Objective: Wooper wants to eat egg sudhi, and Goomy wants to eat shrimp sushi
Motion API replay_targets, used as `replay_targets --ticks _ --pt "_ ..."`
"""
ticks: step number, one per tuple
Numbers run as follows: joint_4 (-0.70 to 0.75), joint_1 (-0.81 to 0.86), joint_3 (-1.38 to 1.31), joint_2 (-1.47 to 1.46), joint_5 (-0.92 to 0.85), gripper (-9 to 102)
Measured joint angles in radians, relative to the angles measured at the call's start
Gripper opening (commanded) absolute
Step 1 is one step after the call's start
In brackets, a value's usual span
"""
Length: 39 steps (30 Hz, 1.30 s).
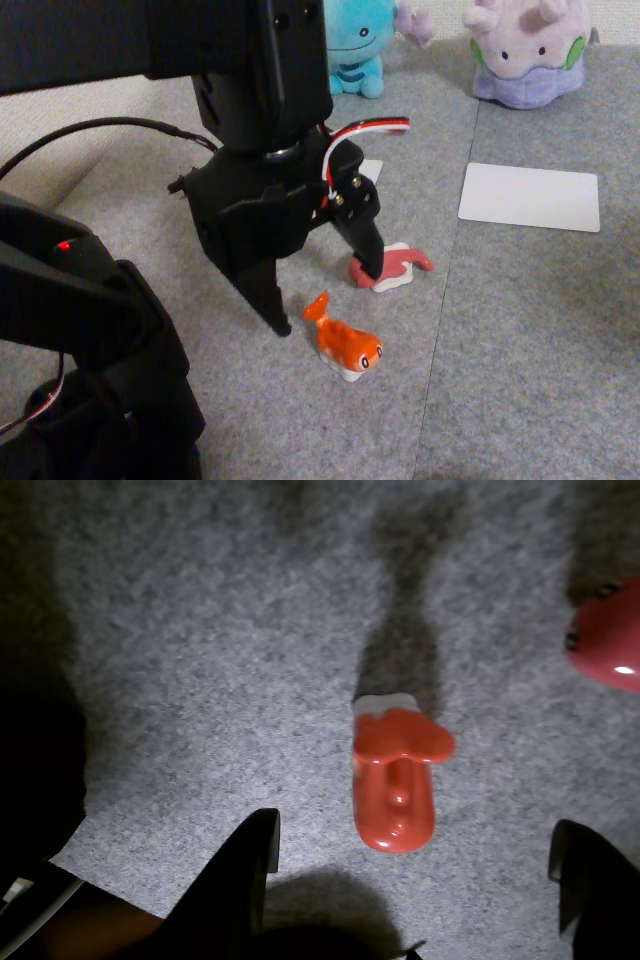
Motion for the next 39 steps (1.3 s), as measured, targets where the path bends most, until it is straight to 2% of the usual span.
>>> replay_targets --ticks 10,19,31,39 --pt "-0.041 0.002 0.000 -0.037 0.000 32" --pt "-0.184 0.080 0.000 -0.267 -0.029 31" --pt "-0.195 0.077 0.000 -0.308 -0.055 31" --pt "-0.198 0.078 0.000 -0.308 -0.055 22"
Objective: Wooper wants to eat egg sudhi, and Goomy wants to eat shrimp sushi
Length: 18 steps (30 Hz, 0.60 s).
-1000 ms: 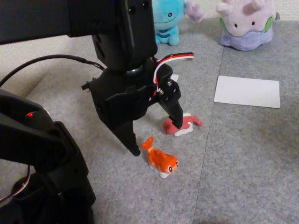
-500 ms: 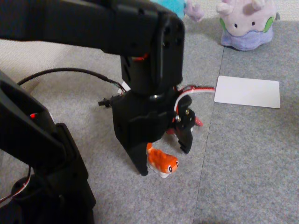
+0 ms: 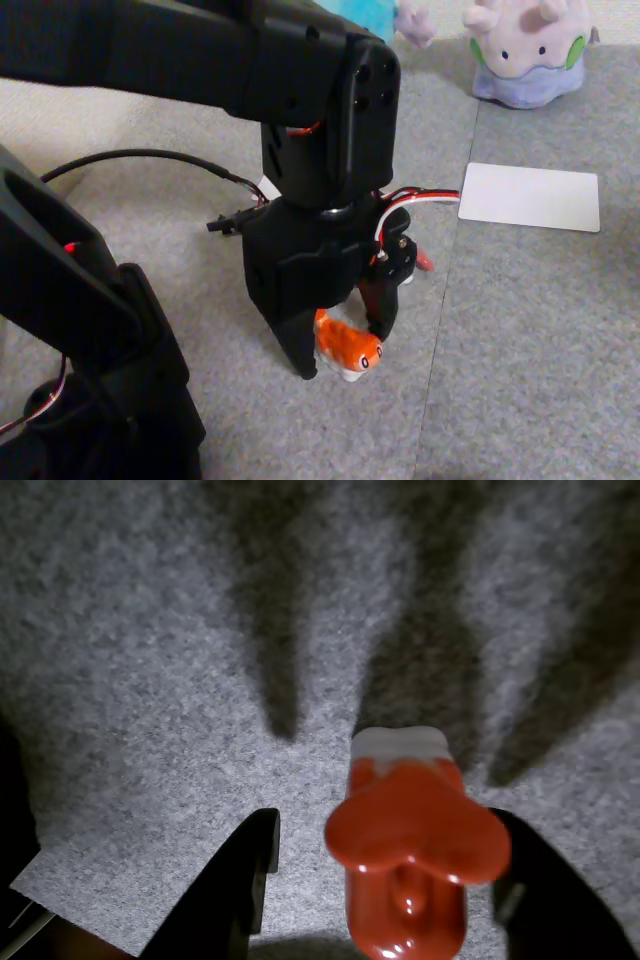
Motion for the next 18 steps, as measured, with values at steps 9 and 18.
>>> replay_targets --ticks 9,18 --pt "-0.041 -0.003 0.000 -0.003 0.003 22" --pt "-0.041 -0.002 0.000 -0.003 0.003 22"
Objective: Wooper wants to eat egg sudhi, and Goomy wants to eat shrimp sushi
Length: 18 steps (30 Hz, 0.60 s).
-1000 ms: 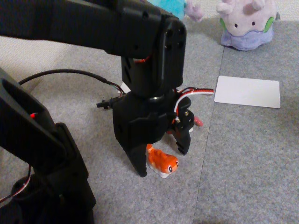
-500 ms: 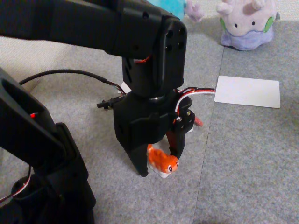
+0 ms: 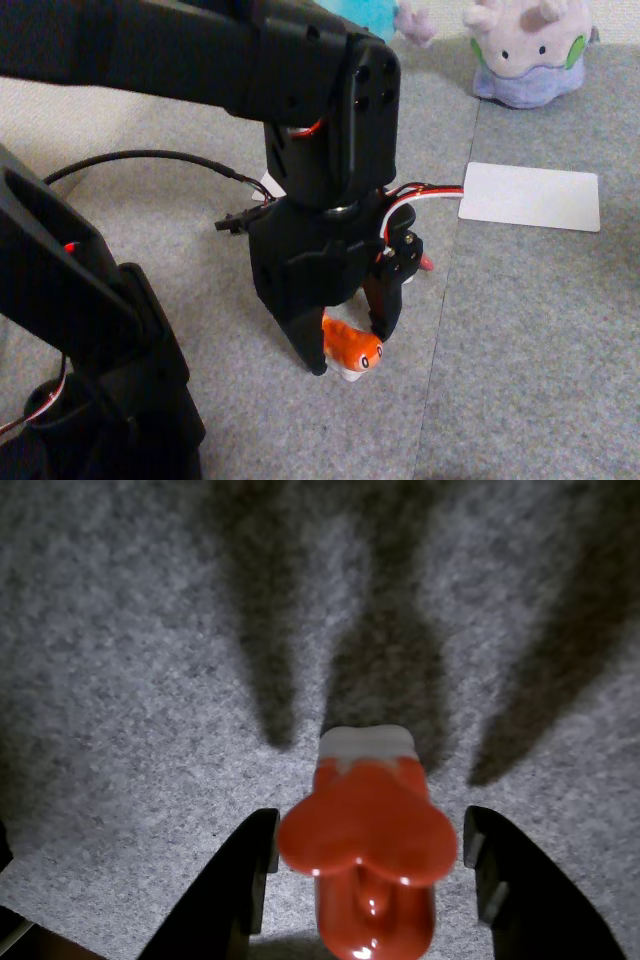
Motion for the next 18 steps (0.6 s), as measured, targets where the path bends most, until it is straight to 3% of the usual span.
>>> replay_targets --ticks 5,12,18 --pt "0.000 0.000 0.000 0.000 0.000 20" --pt "0.000 -0.002 0.000 0.000 0.000 7" --pt "-0.028 0.000 0.000 0.000 0.000 7"
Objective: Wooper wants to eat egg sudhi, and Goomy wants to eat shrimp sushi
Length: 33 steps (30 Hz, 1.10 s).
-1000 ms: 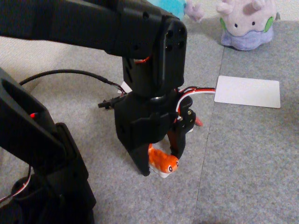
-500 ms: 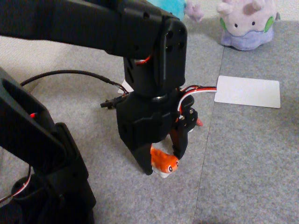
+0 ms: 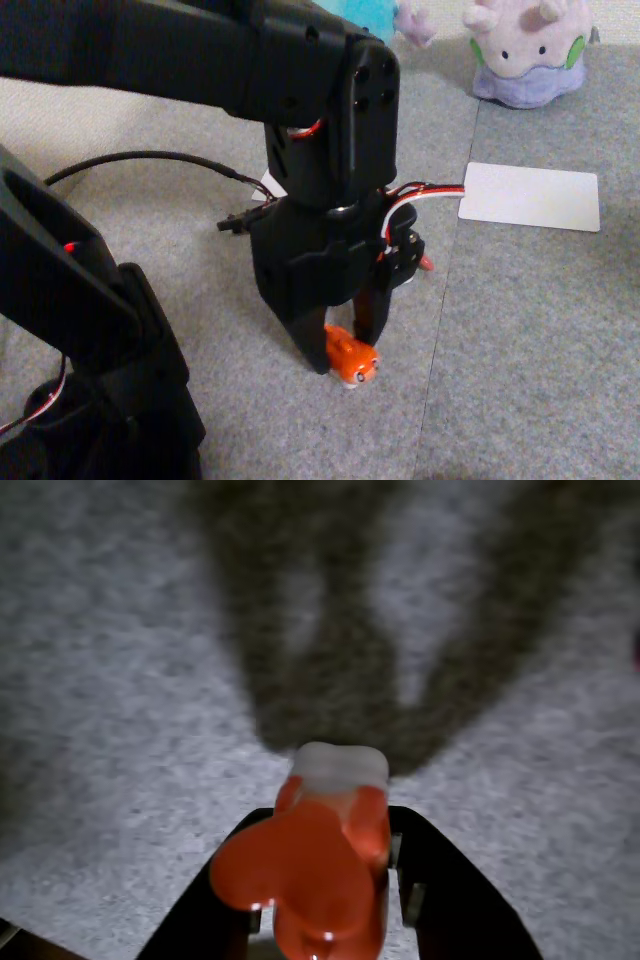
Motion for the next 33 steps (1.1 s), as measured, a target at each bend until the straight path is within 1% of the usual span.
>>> replay_targets --ticks 5,8,14,23,27,33 --pt "-0.003 0.000 0.000 0.000 0.028 3" --pt "-0.003 0.000 0.000 0.000 0.046 3" --pt "0.002 -0.021 -0.002 0.000 0.137 3" --pt "-0.005 -0.152 -0.008 0.000 0.390 3" --pt "0.012 -0.190 -0.106 0.000 0.512 3" --pt "0.100 -0.189 -0.249 0.000 0.584 3"
